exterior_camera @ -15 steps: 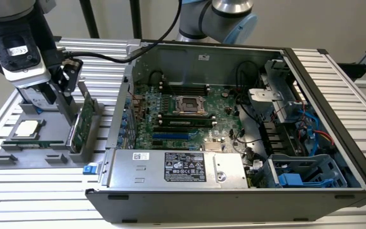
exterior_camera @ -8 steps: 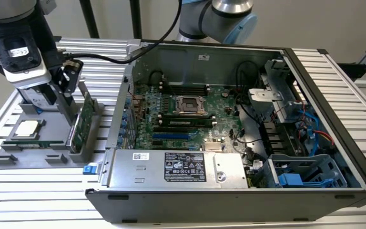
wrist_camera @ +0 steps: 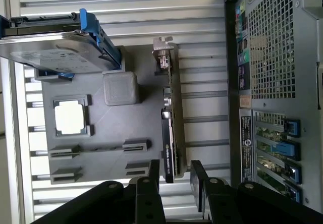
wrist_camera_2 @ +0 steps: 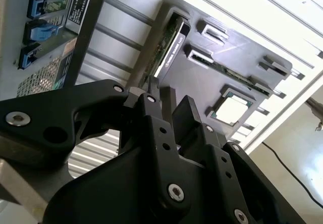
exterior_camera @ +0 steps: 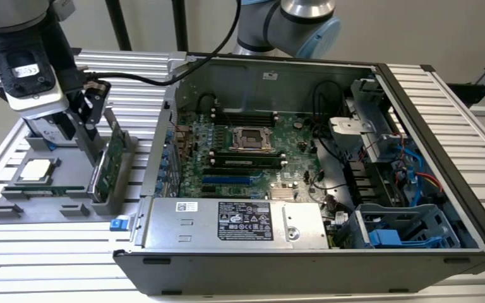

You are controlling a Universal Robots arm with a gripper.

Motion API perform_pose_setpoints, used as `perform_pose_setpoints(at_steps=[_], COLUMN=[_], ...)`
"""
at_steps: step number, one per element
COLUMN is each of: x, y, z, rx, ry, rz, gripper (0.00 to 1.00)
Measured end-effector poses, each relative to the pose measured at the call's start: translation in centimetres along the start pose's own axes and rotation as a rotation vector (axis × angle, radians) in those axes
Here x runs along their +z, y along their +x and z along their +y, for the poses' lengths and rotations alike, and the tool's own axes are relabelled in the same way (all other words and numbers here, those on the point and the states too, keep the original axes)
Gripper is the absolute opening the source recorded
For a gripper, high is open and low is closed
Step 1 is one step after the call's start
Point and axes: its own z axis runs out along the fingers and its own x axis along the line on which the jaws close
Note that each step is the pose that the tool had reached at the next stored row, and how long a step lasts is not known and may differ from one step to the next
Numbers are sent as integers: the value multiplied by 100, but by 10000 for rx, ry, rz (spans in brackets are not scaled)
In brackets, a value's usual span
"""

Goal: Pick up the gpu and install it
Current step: 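Pick up the gpu and move the gpu toward the slot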

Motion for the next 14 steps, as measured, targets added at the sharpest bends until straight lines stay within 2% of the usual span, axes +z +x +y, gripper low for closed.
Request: perform_pose_setpoints(at_steps=[14], x=[35], y=[0], z=[-2], rx=[-1], ry=[-1], rz=[-1], gripper=[100])
